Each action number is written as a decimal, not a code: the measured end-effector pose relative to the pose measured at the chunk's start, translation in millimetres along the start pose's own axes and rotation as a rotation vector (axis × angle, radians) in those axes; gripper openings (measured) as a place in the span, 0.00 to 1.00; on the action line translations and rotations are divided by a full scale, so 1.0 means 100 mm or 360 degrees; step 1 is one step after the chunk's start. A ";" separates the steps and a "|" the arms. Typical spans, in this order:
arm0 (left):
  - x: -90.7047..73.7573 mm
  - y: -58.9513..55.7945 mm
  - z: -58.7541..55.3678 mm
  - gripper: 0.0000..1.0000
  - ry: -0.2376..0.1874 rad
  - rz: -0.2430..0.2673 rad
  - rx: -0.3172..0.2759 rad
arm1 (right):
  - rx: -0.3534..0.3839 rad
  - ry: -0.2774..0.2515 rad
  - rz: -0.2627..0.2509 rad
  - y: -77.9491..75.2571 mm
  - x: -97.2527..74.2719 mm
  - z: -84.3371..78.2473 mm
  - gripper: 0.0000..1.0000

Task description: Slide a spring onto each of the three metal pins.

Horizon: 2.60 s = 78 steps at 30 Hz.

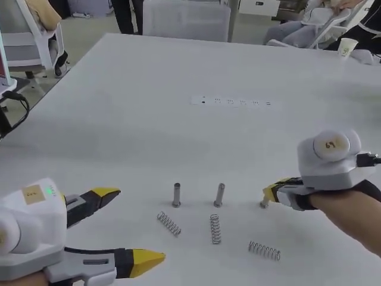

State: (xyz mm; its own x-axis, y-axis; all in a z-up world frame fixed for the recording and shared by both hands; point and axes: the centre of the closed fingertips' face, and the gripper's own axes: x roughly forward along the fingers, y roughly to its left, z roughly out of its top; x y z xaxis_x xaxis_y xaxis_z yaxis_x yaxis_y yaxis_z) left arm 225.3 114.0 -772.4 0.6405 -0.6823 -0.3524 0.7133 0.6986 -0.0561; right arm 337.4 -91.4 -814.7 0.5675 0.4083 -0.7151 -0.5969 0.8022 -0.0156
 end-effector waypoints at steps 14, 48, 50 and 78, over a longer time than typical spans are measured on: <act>0.02 0.00 0.00 0.81 0.0002 -0.0004 0.0000 | -0.0014 -0.0020 0.0005 0.00 -0.01 0.03 0.12; 0.02 -0.02 0.02 0.81 -0.0006 -0.0018 0.0006 | -0.0111 0.0096 0.0160 0.28 -0.33 -0.28 0.16; 0.02 -0.03 0.02 0.81 -0.0005 -0.0017 0.0009 | -0.0146 0.0109 0.0190 0.33 -0.34 -0.29 0.16; 0.01 -0.02 0.02 0.81 -0.0006 -0.0012 0.0005 | -0.0672 0.0501 0.0495 0.84 -0.17 -0.67 0.11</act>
State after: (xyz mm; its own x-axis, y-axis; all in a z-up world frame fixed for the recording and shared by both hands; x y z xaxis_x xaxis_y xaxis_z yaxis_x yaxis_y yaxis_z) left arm 225.1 111.8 -771.0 0.6361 -0.6883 -0.3486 0.7190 0.6927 -0.0558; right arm 239.9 -59.8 -850.6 0.1741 0.3956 -0.9018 -0.9174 0.3980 -0.0025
